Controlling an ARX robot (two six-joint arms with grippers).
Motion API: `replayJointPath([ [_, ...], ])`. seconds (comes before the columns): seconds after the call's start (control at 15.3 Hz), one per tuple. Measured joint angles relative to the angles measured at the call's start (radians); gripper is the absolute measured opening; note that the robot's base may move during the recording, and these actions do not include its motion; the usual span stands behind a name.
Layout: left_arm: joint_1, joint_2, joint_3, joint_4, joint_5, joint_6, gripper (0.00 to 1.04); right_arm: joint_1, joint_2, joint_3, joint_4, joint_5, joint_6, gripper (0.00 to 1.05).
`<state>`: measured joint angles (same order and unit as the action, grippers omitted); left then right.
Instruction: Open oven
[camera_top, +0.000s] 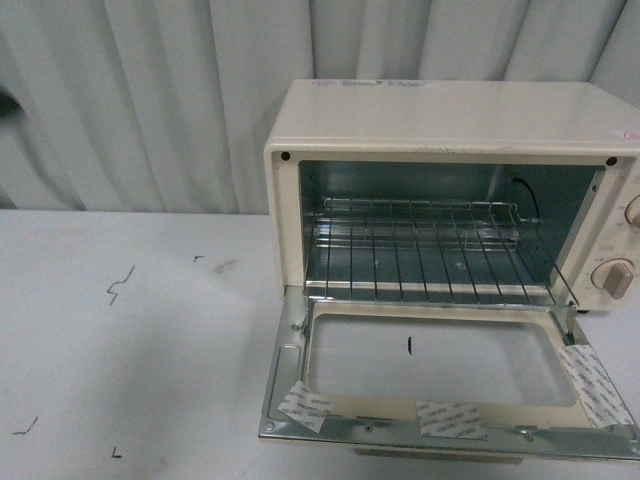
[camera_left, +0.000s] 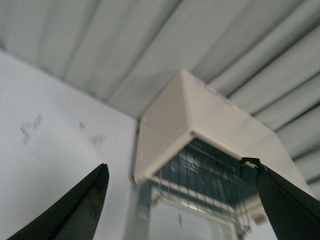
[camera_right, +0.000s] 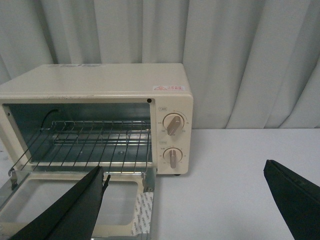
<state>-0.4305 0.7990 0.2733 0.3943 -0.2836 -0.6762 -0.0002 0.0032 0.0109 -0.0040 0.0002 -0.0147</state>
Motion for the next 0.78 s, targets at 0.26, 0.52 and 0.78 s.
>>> replayJointPath([
  [0.26, 0.163, -0.194, -0.144, 0.069, 0.014, 0.59, 0.39, 0.0, 0.0, 0.0, 0.0, 0.0, 0.0, 0.98],
  [0.52, 0.286, -0.355, -0.208, -0.023, 0.134, 0.658, 0.02, 0.0, 0.0, 0.0, 0.0, 0.0, 0.0, 0.98],
  [0.78, 0.436, -0.476, -0.251, -0.069, 0.274, 0.659, 0.02, 0.0, 0.0, 0.0, 0.0, 0.0, 0.0, 0.98],
])
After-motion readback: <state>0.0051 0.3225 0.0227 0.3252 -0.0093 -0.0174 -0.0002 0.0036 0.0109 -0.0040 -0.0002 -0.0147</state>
